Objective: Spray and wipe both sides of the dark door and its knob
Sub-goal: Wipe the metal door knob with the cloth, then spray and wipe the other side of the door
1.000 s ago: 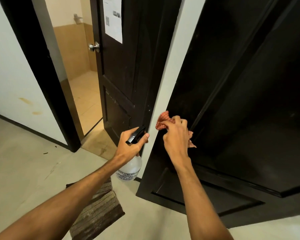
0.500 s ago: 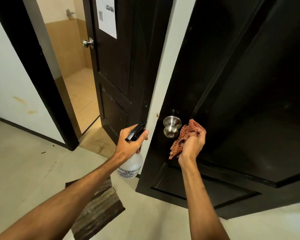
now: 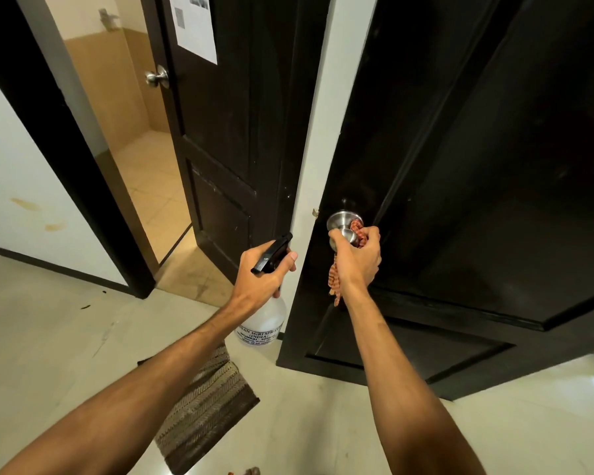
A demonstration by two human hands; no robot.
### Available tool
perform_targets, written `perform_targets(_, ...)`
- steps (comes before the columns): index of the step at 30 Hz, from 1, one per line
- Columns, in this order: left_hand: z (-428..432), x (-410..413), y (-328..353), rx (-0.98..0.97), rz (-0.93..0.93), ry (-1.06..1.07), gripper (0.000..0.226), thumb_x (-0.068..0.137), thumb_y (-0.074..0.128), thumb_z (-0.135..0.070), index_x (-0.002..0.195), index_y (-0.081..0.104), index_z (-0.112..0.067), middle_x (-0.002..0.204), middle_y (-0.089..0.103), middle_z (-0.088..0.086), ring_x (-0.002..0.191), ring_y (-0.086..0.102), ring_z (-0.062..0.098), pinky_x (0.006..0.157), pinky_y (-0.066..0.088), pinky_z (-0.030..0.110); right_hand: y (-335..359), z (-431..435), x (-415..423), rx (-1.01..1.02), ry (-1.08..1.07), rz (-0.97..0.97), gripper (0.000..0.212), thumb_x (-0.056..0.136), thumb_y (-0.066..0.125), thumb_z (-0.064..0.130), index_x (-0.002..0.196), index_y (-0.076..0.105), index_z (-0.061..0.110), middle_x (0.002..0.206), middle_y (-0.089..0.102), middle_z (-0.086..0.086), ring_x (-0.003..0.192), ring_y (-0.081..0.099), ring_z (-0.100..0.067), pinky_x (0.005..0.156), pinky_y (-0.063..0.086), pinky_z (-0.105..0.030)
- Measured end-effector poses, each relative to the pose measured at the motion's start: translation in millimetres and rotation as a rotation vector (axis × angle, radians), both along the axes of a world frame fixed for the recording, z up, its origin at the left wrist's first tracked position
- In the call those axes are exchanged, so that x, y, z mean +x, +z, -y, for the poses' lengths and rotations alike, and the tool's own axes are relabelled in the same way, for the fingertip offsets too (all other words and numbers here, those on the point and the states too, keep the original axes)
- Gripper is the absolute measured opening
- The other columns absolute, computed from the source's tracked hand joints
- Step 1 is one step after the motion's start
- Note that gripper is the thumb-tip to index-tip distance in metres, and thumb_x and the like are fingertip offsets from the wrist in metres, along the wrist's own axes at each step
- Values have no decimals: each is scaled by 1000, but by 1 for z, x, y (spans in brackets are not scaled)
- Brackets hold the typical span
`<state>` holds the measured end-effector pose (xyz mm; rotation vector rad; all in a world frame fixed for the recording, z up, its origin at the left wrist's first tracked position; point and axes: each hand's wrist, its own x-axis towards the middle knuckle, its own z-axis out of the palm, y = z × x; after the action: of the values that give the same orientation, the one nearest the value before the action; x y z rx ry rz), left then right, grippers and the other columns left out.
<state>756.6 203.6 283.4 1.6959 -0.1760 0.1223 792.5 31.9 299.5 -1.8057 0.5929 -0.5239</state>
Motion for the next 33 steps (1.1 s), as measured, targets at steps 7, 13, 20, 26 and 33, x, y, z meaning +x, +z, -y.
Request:
perform_targets(7, -12, -2, -2, -4, 3, -39, 6, 100, 69, -20, 100, 70, -14, 86, 74, 14, 47, 61, 11, 44, 50, 21, -4, -7, -30, -18, -12, 27, 34, 76, 80, 43, 96, 55, 32, 104, 64, 6, 96, 60, -11, 78, 53, -36)
perform_targets(13, -16, -7, 1, -7, 18, -45, 3, 100, 69, -20, 100, 69, -17, 88, 74, 14, 49, 62, 12, 44, 49, 20, -7, -4, -85, 28, 17, 83, 33, 78, 82, 31, 101, 59, 32, 102, 65, 7, 93, 62, -9, 73, 47, -28)
perform_targets(20, -22, -50, -8, 23, -6, -77, 7, 100, 69, -22, 102, 70, -15, 88, 74, 10, 48, 59, 13, 45, 52, 24, -18, 7, -165, 51, 23, 109, 41, 79, 82, 26, 113, 62, 34, 107, 68, 5, 97, 68, -19, 80, 59, -40)
perform_targets(26, -15, -107, -11, 6, -20, -162, 9, 100, 71, -21, 97, 71, -13, 85, 75, 10, 43, 56, 14, 43, 49, 26, -14, 18, -254, 58, -42, 126, 39, 85, 79, 8, 118, 63, 23, 101, 70, -2, 73, 69, -5, 56, 56, -19)
perform_targets(33, -4, -143, -10, 30, 5, -288, 19, 100, 71, -25, 98, 71, -6, 86, 74, 8, 42, 56, 14, 43, 51, 28, -22, 39, -338, 84, -163, 112, 43, 87, 76, 7, 122, 63, 27, 99, 70, -14, 74, 69, -43, 56, 61, -58)
